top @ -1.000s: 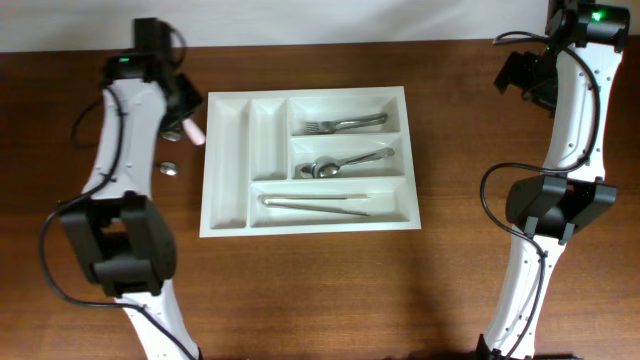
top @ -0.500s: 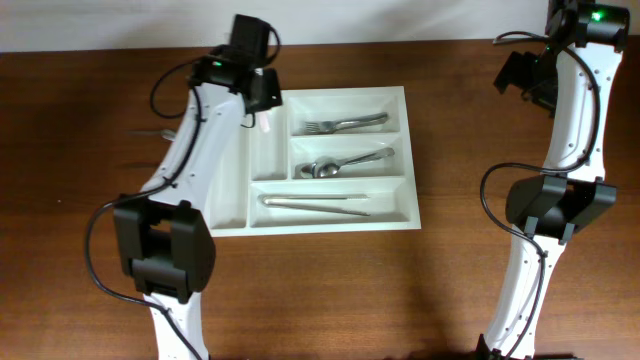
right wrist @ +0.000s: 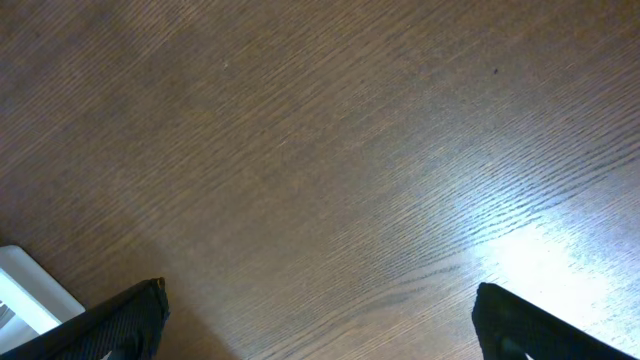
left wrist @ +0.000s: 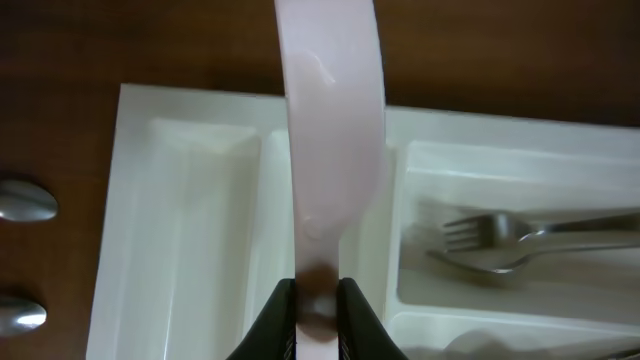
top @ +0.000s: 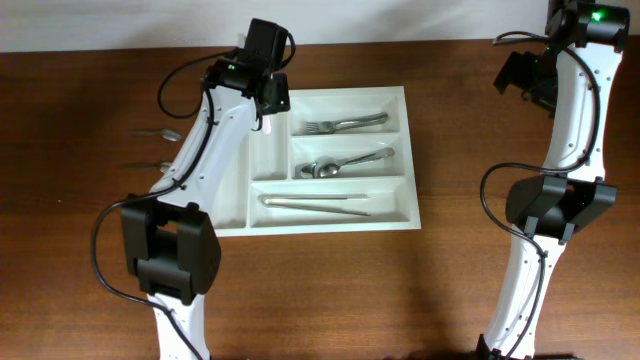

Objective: Pack container
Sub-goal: 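Lift the knife and carry it into the narrow left compartment, then open the left gripper to release the knife and withdraw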

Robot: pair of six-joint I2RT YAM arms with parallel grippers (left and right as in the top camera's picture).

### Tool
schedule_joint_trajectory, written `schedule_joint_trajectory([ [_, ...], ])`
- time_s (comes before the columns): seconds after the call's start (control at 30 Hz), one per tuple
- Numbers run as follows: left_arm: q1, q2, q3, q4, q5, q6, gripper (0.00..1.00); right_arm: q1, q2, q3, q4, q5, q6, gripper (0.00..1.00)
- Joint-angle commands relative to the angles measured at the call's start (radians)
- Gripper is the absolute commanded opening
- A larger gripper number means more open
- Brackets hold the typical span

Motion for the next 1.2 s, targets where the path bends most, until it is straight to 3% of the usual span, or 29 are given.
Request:
schedule_joint_trajectory([
  [0.0,0.004,0.074,-0.019,-0.022,0.002,0.007,0.02,-0.005,-0.032,0.015,-0.006,0.002,-0.008,0.99],
  [0.4,0.004,0.162,-0.019,-0.046,0.018,0.007,0.02,-0.005,-0.032,0.015,-0.006,0.002,-0.008,0.99],
  [1.07,0.004,0.165,-0.019,-0.056,0.02,0.007,0.02,-0.005,-0.032,0.015,-0.006,0.002,-0.008,0.99],
  [1.17,0.004,0.165,-0.015,-0.053,0.015,0.007,0.36,-0.005,-0.032,0.015,-0.005,0.002,-0.008,0.99],
])
